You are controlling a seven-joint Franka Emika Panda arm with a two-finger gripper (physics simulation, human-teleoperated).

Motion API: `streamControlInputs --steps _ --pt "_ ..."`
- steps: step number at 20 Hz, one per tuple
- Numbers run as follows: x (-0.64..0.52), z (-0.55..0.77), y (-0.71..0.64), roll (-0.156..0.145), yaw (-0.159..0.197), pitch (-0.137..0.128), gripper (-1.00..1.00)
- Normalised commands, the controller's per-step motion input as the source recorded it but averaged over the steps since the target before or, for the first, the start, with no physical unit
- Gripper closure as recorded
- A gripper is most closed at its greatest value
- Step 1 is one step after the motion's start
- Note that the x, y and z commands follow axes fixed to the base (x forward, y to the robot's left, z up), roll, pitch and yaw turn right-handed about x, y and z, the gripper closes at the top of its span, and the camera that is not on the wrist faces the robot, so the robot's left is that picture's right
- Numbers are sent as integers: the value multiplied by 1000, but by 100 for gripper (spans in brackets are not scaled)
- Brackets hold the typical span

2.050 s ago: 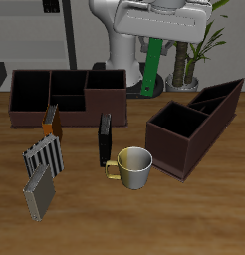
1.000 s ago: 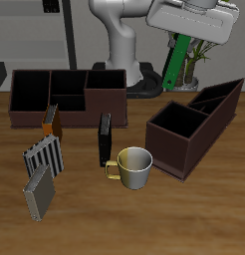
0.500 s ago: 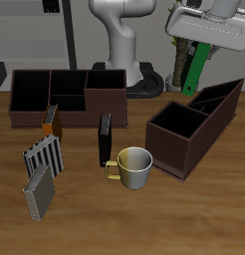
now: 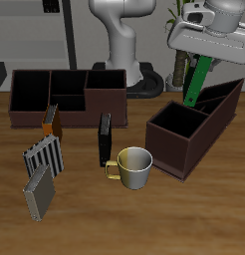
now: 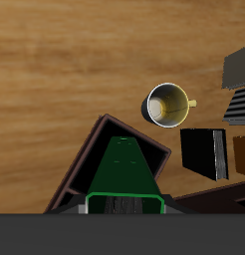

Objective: Place the green book into the left desk caddy's right compartment

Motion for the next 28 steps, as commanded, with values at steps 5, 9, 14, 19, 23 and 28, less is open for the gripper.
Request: streamControlInputs --steps 5,9,14,19,23,28 --pt "83 -197 29 12 3 21 100" --pt "4 -116 62 17 -17 18 100" --pt "1 -60 -8 -1 0 5 100" --pt "57 -154 -194 -15 -23 18 100" --pt "55 -173 -69 0 -24 27 100" --pt "35 -195 73 19 -25 33 100"
